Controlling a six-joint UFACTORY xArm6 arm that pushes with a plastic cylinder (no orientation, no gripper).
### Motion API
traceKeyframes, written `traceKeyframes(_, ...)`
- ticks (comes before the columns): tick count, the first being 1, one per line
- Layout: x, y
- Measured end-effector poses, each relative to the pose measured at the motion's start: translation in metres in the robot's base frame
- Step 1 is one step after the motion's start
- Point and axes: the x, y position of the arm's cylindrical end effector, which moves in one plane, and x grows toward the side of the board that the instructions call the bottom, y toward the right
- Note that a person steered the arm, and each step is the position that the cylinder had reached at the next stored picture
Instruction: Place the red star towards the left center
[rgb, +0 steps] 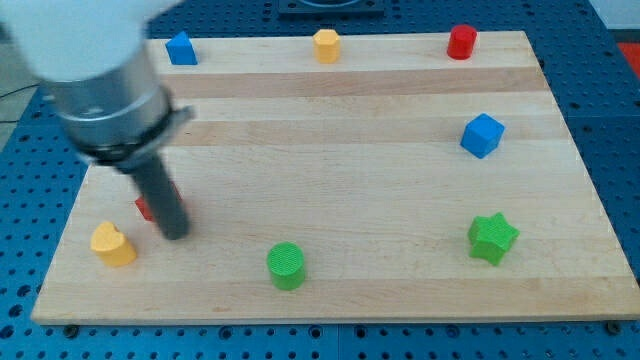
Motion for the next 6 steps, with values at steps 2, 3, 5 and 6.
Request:
traceKeyframes(2, -0.058, -0.028)
traceKeyframes(3, -0.032, -0.039)
traceKeyframes(5, -0.053, 0.014)
traceKeyframes(6, -0.079, -0.004)
